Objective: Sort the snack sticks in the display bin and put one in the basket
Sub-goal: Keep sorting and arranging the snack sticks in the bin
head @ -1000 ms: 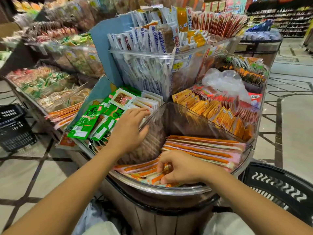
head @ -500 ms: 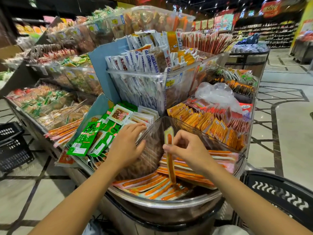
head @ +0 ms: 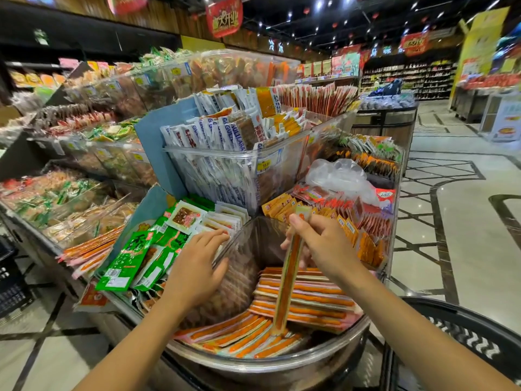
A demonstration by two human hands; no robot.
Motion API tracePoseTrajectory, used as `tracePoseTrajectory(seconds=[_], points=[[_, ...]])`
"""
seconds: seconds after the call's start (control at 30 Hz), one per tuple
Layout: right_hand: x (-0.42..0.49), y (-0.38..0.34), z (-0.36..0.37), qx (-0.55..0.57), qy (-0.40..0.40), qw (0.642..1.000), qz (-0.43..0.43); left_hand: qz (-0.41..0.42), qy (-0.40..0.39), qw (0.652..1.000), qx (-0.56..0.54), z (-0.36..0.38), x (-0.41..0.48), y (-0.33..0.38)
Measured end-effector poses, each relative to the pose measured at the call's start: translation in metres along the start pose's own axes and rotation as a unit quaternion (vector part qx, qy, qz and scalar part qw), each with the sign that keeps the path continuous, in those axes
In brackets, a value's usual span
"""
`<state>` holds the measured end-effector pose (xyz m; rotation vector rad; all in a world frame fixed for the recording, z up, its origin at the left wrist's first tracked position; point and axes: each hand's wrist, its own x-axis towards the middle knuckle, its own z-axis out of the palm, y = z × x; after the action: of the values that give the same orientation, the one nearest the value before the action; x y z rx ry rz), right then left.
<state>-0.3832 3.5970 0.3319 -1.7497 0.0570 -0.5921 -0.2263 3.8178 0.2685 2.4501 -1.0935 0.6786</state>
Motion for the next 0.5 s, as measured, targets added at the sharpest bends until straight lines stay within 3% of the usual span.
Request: tracePoseTrajectory(seconds=[0.4, 0.5], points=[[-0.005, -0.01, -0.011, 0.016, 0.013, 0.999, -0.044, 0.026, 0.003, 0.999, 0.043, -0.004, -0.001, 0.005], [-0.004, -0.013, -0.014, 0.02, 0.037, 0.997, -0.058, 0.041, 0.022, 0.999, 0.007, -0.007, -0.006, 0.021]])
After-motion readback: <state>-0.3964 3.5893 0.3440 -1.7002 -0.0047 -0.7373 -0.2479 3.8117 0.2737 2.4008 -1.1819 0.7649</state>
